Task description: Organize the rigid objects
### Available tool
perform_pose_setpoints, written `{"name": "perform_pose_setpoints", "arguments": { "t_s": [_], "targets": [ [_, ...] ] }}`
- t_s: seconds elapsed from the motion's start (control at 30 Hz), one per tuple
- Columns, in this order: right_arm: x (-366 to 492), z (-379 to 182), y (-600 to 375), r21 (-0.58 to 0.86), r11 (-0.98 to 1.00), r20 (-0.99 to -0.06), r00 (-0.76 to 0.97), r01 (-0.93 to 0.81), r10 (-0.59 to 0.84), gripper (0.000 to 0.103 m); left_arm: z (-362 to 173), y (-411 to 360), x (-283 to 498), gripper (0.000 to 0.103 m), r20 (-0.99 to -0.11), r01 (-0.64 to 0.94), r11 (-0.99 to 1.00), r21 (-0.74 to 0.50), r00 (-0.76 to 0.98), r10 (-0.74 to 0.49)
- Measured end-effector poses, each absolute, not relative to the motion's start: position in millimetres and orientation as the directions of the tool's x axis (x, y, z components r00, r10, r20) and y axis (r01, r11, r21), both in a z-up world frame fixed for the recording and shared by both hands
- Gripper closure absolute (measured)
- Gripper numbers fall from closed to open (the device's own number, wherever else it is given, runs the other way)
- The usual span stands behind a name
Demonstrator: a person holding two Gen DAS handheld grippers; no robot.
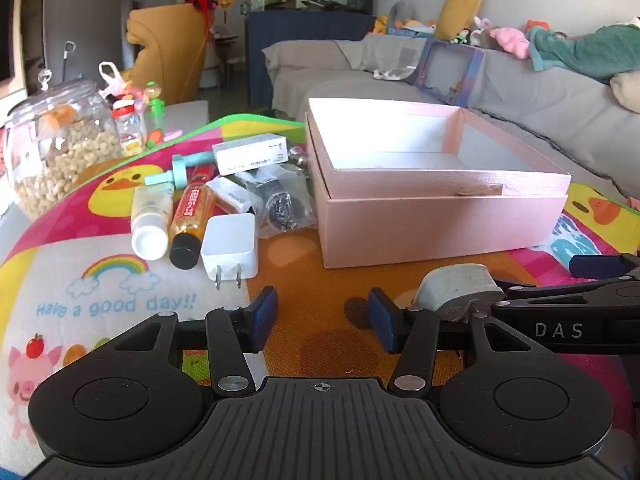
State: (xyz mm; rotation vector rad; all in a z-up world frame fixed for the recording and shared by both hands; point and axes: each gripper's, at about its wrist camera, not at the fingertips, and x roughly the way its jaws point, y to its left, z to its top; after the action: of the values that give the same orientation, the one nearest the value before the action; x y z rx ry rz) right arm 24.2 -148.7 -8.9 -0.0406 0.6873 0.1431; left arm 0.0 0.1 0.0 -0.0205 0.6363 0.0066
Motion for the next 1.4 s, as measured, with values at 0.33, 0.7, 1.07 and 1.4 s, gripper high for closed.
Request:
{"name": "perform_pose_setpoints", "arguments": {
  "t_s": [0.33, 0.7, 1.07, 1.4],
  "targets": [
    [24.0, -8.9, -149.0, 0.011, 0.989, -0.635, 0.764, -0.145, 0.119, 0.0, -0.1, -0.1, 0.0, 0.047, -0.595, -0.012, 1.0, -0.01, 0.804, 0.004],
    [24.1, -9.0, -148.8, 0.01, 0.989, -0.635, 0.764, -0.145, 0.119, 0.0, 0.0, 0.0, 0.0, 0.047, -0.594, -0.013, 1.0, -0.013, 0.804, 0.002],
    [24.5, -8.7, -149.5, 0.011, 0.989, -0.634, 0.764, -0.145, 0.119, 0.0, 0.0, -0.1, -0.1, 0.047, -0.594, -0.012, 1.0, -0.013, 0.804, 0.002],
    [24.7, -9.0, -148.7, 0.008, 0.989, -0.635, 0.764, -0.146, 0.118, 0.0, 0.0, 0.0, -0.1, 0.047, -0.594, -0.012, 1.0, -0.013, 0.804, 0.002]
  ]
}}
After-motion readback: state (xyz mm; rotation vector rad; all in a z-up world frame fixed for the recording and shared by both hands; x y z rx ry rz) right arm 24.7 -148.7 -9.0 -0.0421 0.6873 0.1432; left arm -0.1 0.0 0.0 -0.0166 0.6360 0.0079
